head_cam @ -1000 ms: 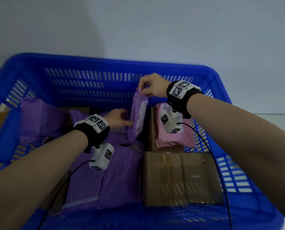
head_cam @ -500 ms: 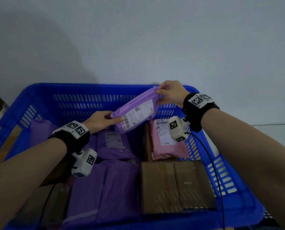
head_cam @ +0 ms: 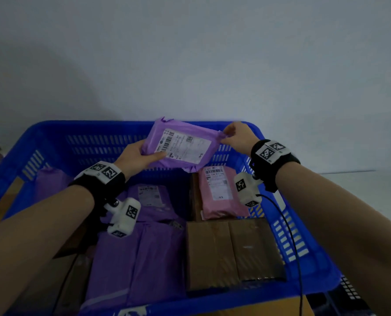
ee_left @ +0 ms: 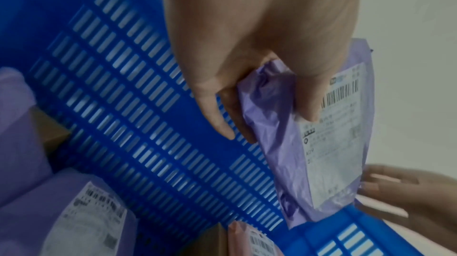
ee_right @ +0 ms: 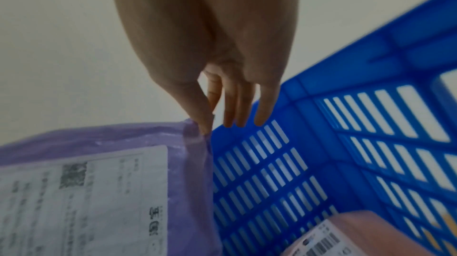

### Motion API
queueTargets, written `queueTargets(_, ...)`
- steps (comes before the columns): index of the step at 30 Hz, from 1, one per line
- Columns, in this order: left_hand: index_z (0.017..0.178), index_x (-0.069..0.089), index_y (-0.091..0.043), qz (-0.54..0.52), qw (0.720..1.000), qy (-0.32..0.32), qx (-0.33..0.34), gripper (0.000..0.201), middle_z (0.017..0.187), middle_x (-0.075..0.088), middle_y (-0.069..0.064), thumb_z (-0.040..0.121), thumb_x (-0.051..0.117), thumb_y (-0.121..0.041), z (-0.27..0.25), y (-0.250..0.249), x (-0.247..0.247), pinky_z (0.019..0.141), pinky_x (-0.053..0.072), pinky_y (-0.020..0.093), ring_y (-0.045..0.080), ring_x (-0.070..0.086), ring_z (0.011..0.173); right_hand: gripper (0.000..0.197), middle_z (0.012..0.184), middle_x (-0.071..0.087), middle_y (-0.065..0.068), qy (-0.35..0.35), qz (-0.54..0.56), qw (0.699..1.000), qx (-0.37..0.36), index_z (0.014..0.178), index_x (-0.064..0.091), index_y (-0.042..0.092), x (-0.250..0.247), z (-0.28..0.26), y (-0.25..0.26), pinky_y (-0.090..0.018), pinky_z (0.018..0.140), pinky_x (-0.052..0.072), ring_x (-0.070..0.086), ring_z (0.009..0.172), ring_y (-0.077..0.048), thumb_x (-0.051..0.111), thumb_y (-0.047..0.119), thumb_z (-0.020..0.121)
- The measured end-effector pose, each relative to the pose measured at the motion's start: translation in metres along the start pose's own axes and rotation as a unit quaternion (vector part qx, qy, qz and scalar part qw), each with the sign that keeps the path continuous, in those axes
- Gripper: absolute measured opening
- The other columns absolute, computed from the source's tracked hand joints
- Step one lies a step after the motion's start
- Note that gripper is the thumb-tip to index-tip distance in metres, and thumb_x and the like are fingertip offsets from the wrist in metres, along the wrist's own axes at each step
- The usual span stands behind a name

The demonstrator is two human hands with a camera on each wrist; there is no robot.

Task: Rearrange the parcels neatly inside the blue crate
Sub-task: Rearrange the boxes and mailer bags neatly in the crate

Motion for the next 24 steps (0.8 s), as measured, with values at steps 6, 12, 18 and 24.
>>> queueTargets(6, 0.095, 0.064, -0.032, 0.033, 0.998, 0.042, -0.016, 0.024, 0.093, 0.07, -0.015, 0.079, 0.073, -0.017, 0.007, -0.011, 0.015, 0.083, 0.057, 0.027, 0.009, 0.066, 0.089, 0.042, 0.108, 0.067, -0.014, 0.128, -0.008, 0.986, -0.11, 0.114, 0.062, 0.004, 0.034, -0.022, 0.034, -0.024, 0.082, 0.05, 0.059, 0.092, -0.014, 0.078, 0.01, 0.075)
queueTargets(12, 0.116, 0.062, -0.015, -0.156, 0.98, 0.03, -0.119, 0.034, 0.106, 0.069, 0.002, 0.084, 0.067, -0.008, 0.012, 0.008, 0.041, 0.081, 0.055, 0.028, 0.015, 0.065, 0.09, 0.015, 0.071, 0.066, -0.001, 0.097, 0.092, 0.991, -0.011, 0.088, 0.064, 0.008, 0.032, -0.023, -0.007, -0.013, 0.042, 0.045, 0.057, 0.051, 0.003, 0.073, 0.001, 0.079)
queueTargets(18, 0.113, 0.065, -0.012, -0.137, 0.966, 0.09, -0.201, 0.027, 0.108, 0.068, 0.004, 0.086, 0.063, -0.005, 0.014, 0.043, 0.094, 0.092, 0.049, 0.032, 0.019, 0.061, 0.103, 0.054, 0.097, 0.061, -0.013, 0.087, 0.154, 0.966, 0.188, 0.128, 0.052, 0.008, 0.044, -0.03, -0.086, -0.036, 0.054, 0.059, 0.06, 0.07, -0.024, 0.074, 0.005, 0.078)
queueTargets(24, 0.13, 0.049, -0.034, -0.04, 0.939, 0.198, -0.28, 0.046, 0.125, 0.052, 0.005, 0.095, 0.047, -0.004, 0.012, 0.073, 0.14, 0.095, 0.041, 0.048, 0.028, 0.049, 0.111, 0.057, 0.126, 0.057, -0.018, 0.065, -0.036, 0.971, 0.227, 0.131, 0.047, 0.001, 0.043, -0.03, -0.116, -0.045, 0.092, 0.052, 0.059, 0.111, -0.035, 0.072, 0.018, 0.083)
Point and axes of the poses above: each hand's wrist, its own z-axis towards the middle knuckle, its own x-axis out of the palm, y = z × x, the point moved 9 cm from there along z, towards the middle knuckle
